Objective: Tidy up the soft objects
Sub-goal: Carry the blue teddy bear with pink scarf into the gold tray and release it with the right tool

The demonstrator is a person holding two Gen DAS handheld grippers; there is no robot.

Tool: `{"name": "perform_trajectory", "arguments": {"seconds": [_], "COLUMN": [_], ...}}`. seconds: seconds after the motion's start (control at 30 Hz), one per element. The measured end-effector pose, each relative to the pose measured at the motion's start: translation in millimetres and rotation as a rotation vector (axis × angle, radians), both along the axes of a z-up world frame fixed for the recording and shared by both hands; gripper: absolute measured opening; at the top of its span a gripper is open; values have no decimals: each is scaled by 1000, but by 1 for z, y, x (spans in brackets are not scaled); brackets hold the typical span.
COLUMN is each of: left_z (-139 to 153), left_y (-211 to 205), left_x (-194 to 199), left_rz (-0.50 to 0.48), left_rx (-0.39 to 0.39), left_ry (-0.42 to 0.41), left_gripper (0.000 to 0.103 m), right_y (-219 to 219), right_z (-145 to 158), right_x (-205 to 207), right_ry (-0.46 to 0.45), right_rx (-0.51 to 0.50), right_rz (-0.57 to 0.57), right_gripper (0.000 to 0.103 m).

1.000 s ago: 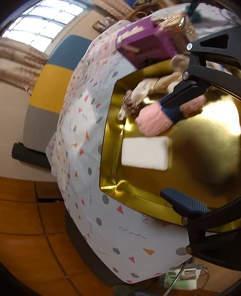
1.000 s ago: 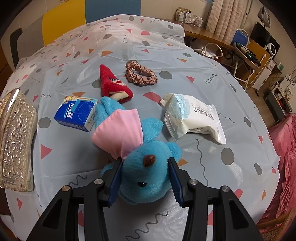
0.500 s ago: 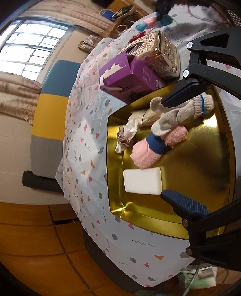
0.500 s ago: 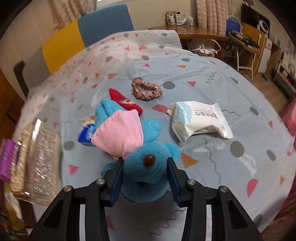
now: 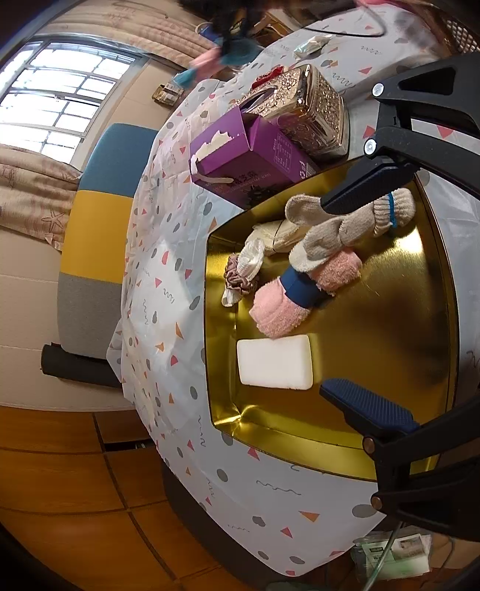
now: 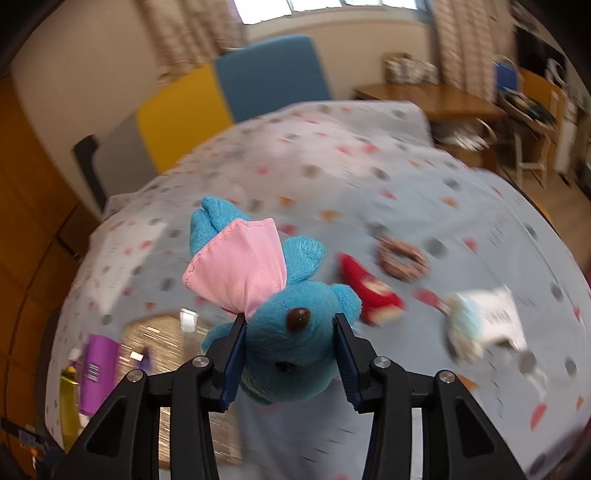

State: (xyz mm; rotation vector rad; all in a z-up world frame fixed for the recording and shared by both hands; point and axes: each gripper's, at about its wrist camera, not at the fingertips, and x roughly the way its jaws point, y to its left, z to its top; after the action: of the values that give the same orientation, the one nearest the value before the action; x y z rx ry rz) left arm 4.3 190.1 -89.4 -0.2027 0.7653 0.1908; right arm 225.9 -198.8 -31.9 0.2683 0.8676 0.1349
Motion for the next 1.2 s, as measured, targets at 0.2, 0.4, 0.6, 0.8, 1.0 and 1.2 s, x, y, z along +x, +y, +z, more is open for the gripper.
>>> {"name": "perform_trajectory", "arguments": {"seconds": [0.2,0.4,0.6,0.8,1.0,1.2], "left_z": [-2,-3,-1,2,-1,2], "left_y": [15,34,63,95,101,91], "left_x": [-8,-20,-37,-54,-55,-52], "left_rz": [36,92,189,298,317,285], "left_rx": [-9,-5,-18,-29,-36,-24], "left_ry": [0,1,-16,-35,-30,-31], "left_gripper": [91,91,91,91,91,92], "right_y": [106,226,314,359,377,380], "right_z": [39,49,7,-50,-86,-94], "right_x": [12,-25,-76,-103,-116,-121], "right_ry": [-75,-114,-22,110,108,125], "right_rx": [6,-8,-43,-72,-158,-189], "right_rz": [220,510,743,850,858,892], "right_gripper": [44,44,44,45,56,64]}}
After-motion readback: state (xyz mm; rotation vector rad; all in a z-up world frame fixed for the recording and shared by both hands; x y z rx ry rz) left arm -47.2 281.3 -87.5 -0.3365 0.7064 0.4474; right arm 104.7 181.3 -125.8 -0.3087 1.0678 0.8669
